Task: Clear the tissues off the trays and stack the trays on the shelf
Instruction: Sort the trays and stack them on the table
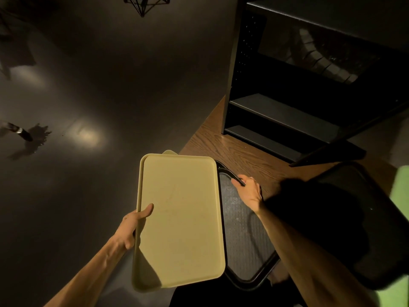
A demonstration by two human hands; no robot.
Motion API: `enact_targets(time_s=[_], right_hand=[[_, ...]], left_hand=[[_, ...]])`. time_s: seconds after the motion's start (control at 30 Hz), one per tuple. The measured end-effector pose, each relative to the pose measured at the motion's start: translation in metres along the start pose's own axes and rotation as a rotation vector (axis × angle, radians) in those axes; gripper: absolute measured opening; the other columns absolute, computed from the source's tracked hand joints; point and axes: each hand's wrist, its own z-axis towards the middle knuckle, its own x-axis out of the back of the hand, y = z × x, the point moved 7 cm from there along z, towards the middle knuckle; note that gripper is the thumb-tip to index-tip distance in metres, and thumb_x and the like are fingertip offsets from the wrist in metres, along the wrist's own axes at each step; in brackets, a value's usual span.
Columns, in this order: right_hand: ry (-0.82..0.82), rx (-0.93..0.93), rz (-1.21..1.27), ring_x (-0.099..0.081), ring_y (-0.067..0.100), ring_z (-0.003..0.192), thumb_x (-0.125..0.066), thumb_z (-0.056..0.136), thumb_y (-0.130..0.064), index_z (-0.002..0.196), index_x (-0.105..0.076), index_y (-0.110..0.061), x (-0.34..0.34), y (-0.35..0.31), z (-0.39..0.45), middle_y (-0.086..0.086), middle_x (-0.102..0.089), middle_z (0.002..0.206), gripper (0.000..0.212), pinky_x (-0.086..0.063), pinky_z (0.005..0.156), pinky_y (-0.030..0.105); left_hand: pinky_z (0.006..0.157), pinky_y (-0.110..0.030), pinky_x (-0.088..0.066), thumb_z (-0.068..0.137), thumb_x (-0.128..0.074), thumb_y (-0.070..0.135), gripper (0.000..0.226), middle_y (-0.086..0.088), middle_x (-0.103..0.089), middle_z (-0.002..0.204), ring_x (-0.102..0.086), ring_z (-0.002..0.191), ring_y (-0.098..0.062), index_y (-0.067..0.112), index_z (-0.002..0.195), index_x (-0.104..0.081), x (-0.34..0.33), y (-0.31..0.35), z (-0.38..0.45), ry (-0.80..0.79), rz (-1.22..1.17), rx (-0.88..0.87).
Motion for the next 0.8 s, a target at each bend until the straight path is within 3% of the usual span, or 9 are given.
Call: enact_targets(time_s=[0.1,0.23,0.33,0.47,0.6,0.67,0.7,0.77,0.8], right_hand=[[0.012,-0.072,-0.024,-0.065,0.031,0.102,-0.072,0.087,-0.034,0.109,-0.069,-0.016,0.006,0.020,-0.011,0.011,-0.069,0.108,0.029,-0.051,0.086,0.034],[0.006,-0.113,-0.076,-0.060,0.042,0.106,-0.072,0.090,-0.026,0.107,-0.068,-0.002,0.007,0.050,-0.019,0.025,-0.063,0.110,0.029,-0.047,0.092,0.041],[-0.094,-0.074,-0.135,-0.058,0.041,0.110,-0.055,0.101,-0.029,0.115,-0.065,0.003,0.007,0.047,-0.024,0.026,-0.058,0.115,0.036,-0.044,0.096,0.040],[-0.124,-0.011,-0.232,-0.063,0.033,0.105,-0.035,0.107,-0.038,0.111,-0.060,0.000,0.016,0.029,-0.036,0.019,-0.064,0.113,0.046,-0.044,0.087,0.036],[-0.134,0.034,-0.214,-0.066,0.036,0.104,-0.030,0.107,-0.042,0.114,-0.058,-0.009,0.028,0.017,-0.047,0.017,-0.069,0.107,0.043,-0.046,0.088,0.042],[-0.098,0.065,-0.204,-0.065,0.036,0.110,-0.030,0.107,-0.041,0.126,-0.057,-0.011,0.037,0.011,-0.053,0.017,-0.069,0.116,0.045,-0.047,0.094,0.045],[-0.084,0.069,-0.212,-0.064,0.036,0.113,-0.030,0.107,-0.041,0.133,-0.054,-0.011,0.042,0.010,-0.056,0.017,-0.068,0.121,0.047,-0.046,0.097,0.046],[-0.059,0.066,-0.224,-0.063,0.037,0.114,-0.028,0.106,-0.043,0.139,-0.050,-0.014,0.052,0.011,-0.060,0.018,-0.067,0.124,0.049,-0.047,0.099,0.048],[-0.043,0.066,-0.231,-0.063,0.039,0.113,-0.027,0.106,-0.044,0.137,-0.050,-0.016,0.057,0.011,-0.061,0.018,-0.067,0.122,0.048,-0.048,0.098,0.049]], left_hand=[[0.065,-0.033,-0.035,0.055,-0.080,0.058,0.057,-0.004,-0.044,0.069,-0.039,0.068,-0.017,0.013,0.075,-0.050,-0.004,-0.005,-0.002,0.012,-0.002,0.016],[0.063,-0.031,-0.033,0.057,-0.080,0.054,0.055,0.001,-0.051,0.067,-0.038,0.065,-0.015,0.012,0.082,-0.053,-0.011,-0.006,-0.005,0.007,-0.030,0.016],[0.066,-0.034,-0.038,0.061,-0.079,0.058,0.056,-0.008,-0.051,0.073,-0.044,0.066,-0.020,0.009,0.074,-0.054,-0.011,-0.005,-0.005,0.010,-0.025,0.004],[0.066,-0.037,-0.035,0.056,-0.078,0.064,0.064,-0.002,-0.033,0.041,-0.031,0.040,-0.015,0.021,0.040,-0.034,-0.016,-0.001,-0.011,-0.021,-0.024,-0.027],[0.063,-0.037,-0.040,0.062,-0.075,0.056,0.059,0.000,-0.031,0.038,-0.029,0.035,-0.012,0.018,0.044,-0.034,-0.027,0.014,-0.025,-0.031,-0.068,-0.056],[0.095,-0.048,-0.045,0.076,-0.074,0.047,0.052,-0.012,-0.049,0.048,-0.049,0.048,-0.021,0.007,0.053,-0.051,-0.031,0.019,-0.030,-0.039,-0.063,-0.104],[0.108,-0.053,-0.035,0.079,-0.073,0.045,0.053,-0.027,-0.063,0.073,-0.062,0.072,-0.035,-0.007,0.072,-0.063,-0.033,0.019,-0.031,-0.034,-0.059,-0.108],[0.112,-0.050,-0.026,0.073,-0.077,0.047,0.082,-0.038,-0.052,0.127,-0.048,0.123,-0.047,-0.017,0.118,-0.055,-0.033,0.019,-0.033,-0.011,-0.103,-0.128],[0.109,-0.046,-0.026,0.067,-0.078,0.049,0.087,-0.035,-0.050,0.132,-0.044,0.128,-0.043,-0.014,0.122,-0.053,-0.036,0.020,-0.037,-0.024,-0.108,-0.142]])
